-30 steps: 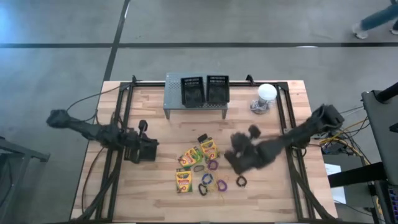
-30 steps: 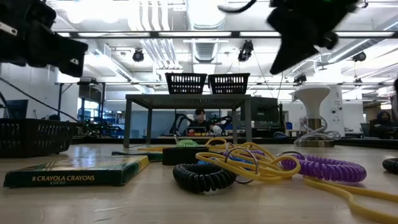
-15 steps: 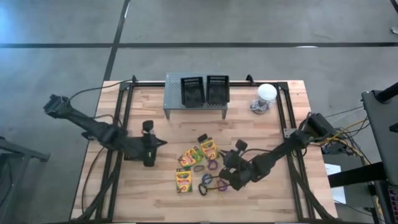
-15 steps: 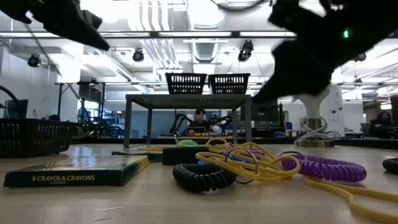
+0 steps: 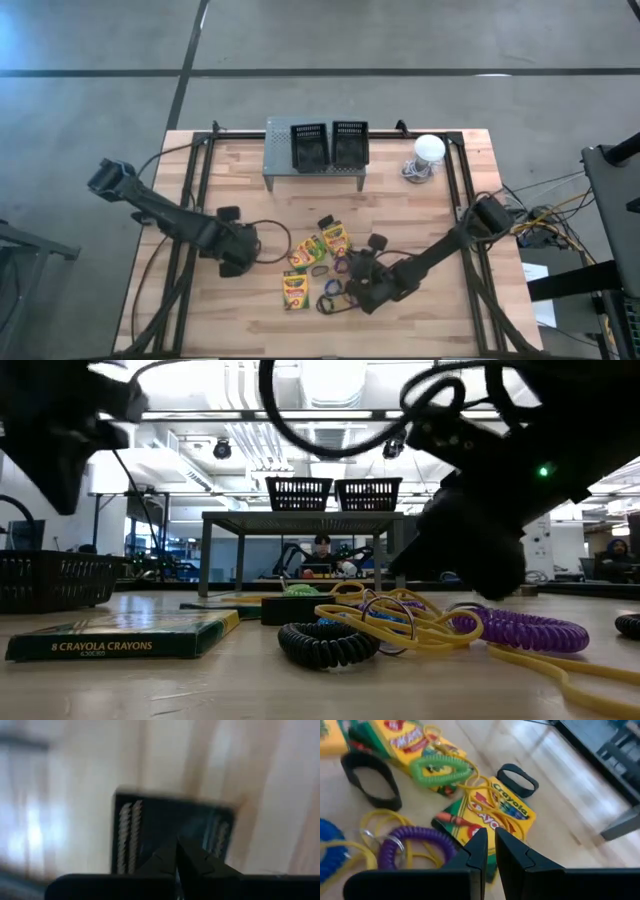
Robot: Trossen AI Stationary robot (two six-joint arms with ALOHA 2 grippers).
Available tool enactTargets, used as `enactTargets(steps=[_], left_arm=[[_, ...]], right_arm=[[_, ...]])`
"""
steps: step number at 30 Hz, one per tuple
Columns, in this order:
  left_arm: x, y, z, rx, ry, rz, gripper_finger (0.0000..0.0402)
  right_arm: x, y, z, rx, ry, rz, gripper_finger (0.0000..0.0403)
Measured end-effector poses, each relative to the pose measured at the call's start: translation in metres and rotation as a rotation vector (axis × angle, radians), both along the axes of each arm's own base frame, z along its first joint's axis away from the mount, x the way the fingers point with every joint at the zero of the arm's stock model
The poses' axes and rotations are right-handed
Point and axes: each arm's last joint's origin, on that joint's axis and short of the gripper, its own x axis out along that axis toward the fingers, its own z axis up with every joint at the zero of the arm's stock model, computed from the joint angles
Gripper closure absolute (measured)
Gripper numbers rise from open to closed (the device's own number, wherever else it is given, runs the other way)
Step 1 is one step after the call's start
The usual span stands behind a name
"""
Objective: Pick & Place Office Desk Supplies
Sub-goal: Put the black bin on the shelf
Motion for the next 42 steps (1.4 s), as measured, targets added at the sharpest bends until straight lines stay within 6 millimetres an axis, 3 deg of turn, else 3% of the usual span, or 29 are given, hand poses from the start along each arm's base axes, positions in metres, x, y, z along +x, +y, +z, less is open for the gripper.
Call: enactTargets(steps=[5,9,14,19,23,34,42], left_arm=[[-0.008,0.004,0.008,-0.039,-0.039,0.138,0.0365],[-0.012,0.004,0.007,-0.138,-0.121,0.164,0.0317],[-0.024,0.007,-0.013,-0.216,-0.109,0.142,0.0239],[-0.031,0.012,-0.040,-0.209,-0.108,0.278,0.0192],[-0.027,0.011,-0.049,-0.257,-0.178,0.321,0.0182],[-0.010,0.025,-0.041,-0.280,-0.344,0.441,0.0181],[-0.008,0.042,-0.054,-0.294,-0.322,0.524,0.0193]], right_arm=[[0.010,0.006,0.003,-0.028,0.020,0.030,0.0371],[0.015,0.009,0.008,-0.068,0.048,0.069,0.0371],[0.020,0.012,0.012,-0.068,0.046,0.083,0.0371],[0.020,0.012,0.012,-0.059,0.059,0.091,0.0371],[0.016,0.010,0.008,-0.061,0.072,0.087,0.0371],[0.012,0.007,0.003,-0.046,0.069,0.068,0.0371],[0.012,0.007,0.003,-0.045,0.067,0.068,0.0371]])
